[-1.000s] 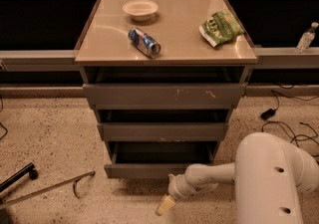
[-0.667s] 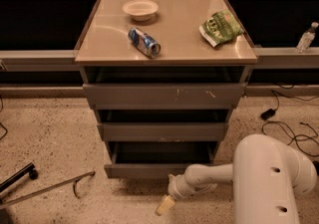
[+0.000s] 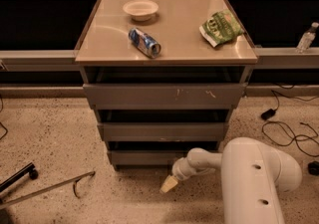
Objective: Close bottom drawer
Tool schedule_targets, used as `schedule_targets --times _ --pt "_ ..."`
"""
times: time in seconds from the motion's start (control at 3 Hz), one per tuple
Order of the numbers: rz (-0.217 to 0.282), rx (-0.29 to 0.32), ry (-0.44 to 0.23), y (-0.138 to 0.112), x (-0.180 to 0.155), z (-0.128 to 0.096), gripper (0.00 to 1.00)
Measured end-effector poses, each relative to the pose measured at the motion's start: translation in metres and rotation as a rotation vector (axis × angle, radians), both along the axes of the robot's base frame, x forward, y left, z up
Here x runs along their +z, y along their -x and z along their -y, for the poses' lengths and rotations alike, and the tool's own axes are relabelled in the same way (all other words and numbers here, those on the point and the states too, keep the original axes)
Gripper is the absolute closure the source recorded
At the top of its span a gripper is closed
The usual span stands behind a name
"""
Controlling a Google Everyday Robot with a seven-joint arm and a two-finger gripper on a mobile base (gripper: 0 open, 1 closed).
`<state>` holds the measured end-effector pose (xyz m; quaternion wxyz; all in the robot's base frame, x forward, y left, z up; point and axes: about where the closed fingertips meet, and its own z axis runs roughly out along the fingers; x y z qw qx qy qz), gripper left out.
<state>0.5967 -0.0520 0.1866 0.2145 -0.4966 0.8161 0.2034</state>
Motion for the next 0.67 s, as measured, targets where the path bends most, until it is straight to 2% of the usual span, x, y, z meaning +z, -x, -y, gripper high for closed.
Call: schedule_targets --times 0.33,0.67 --pt "0.000 0.000 0.000 0.000 0.000 0.000 0.00" --pt "0.022 0.018 0.002 -0.040 -0.004 -0.008 0.00"
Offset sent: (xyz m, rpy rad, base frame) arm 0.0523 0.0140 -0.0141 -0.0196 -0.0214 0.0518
